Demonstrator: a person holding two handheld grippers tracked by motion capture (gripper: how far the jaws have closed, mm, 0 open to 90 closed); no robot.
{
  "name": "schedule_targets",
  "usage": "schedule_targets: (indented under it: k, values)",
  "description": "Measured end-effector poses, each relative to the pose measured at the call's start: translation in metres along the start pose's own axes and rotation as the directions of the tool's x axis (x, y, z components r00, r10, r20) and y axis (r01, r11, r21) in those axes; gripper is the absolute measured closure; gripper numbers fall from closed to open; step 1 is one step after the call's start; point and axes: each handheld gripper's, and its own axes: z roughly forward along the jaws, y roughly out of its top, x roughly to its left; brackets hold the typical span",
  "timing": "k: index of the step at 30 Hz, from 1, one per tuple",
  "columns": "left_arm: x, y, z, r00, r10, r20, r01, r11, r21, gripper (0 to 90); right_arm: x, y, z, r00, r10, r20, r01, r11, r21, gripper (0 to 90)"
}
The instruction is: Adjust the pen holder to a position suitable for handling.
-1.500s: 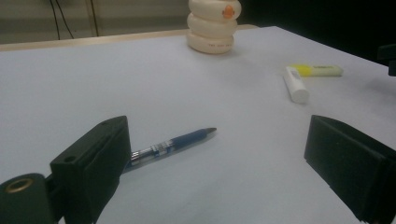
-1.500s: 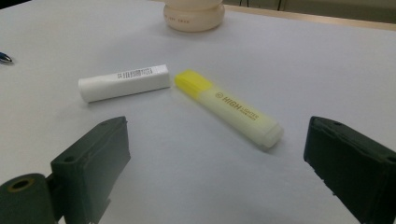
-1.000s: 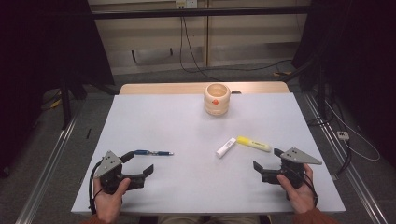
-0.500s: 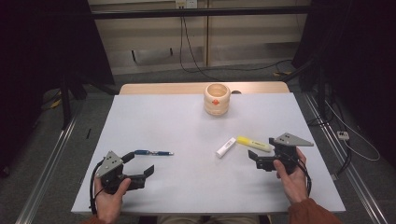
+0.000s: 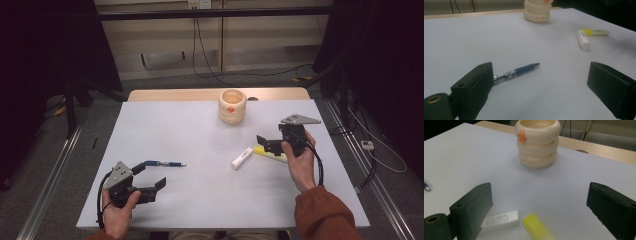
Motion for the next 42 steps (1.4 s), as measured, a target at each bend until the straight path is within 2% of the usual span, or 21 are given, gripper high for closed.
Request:
schedule_targets:
  k: [2,4,8,11,17,18,22,24,30,37,40,42]
  values:
    - [0.0,0.0,0.0,1.0,-0.002,0.0,0.002,1.0,0.006,6.9,-0.001,0.007,0.008,0.9998,-0.009,0.015,0.009,1.0,0.003,8.3]
    - [0.0,0.0,-0.001,1.0,-0.003,-0.004,0.003,1.0,-0.001,6.9,-0.002,0.014,0.014,0.9998,-0.021,-0.006,0.021,1.0,-0.005,7.6]
    - [0.001,0.0,-0.002,1.0,0.001,-0.006,-0.001,1.0,-0.003,6.9,-0.004,0.029,0.027,0.9995,-0.032,-0.008,0.032,0.999,0.03,9.0]
    - [0.002,0.0,-0.002,1.0,-0.007,-0.002,0.007,1.0,-0.007,6.9,-0.009,0.042,0.035,0.9996,-0.028,0.006,0.028,0.999,0.023,9.7]
    - [0.001,0.0,-0.004,1.0,-0.003,-0.001,0.003,0.9999,-0.01,6.9,-0.013,0.057,0.052,0.9999,-0.016,0.001,0.016,0.999,0.038,9.3]
    - [0.001,0.0,-0.003,1.0,-0.003,-0.001,0.003,0.9999,-0.011,6.9,-0.014,0.064,0.058,0.9998,-0.019,0.005,0.018,0.999,0.035,9.5]
    - [0.001,0.0,-0.004,1.0,-0.004,0.001,0.004,0.9998,-0.017,6.9,-0.015,0.078,0.071,0.9996,-0.022,-0.018,0.022,0.998,0.055,12.2]
    - [0.001,0.0,-0.005,1.0,-0.004,-0.001,0.004,0.9998,-0.019,6.9,-0.017,0.083,0.077,0.9998,-0.018,-0.007,0.019,0.998,0.053,12.9]
    - [0.001,0.0,-0.005,1.0,0.003,0.005,-0.003,0.9999,-0.013,6.9,-0.022,0.096,0.095,1.0,0.0,-0.001,0.0,0.998,0.06,17.5]
    - [0.001,0.0,-0.005,0.9999,0.002,0.01,-0.002,0.9999,-0.01,6.9,-0.027,0.106,0.122,0.9999,0.0,0.015,-0.002,0.997,0.079,22.5]
    - [0.0,0.0,-0.005,0.9999,0.003,0.013,-0.003,0.9999,-0.01,6.9,-0.032,0.11,0.133,1.0,0.006,0.008,-0.007,0.996,0.085,31.5]
    - [0.0,-0.001,-0.005,0.9999,0.009,0.011,-0.009,0.9999,-0.006,6.9,-0.034,0.112,0.141,0.9999,-0.001,0.015,-0.001,0.993,0.118,35.2]
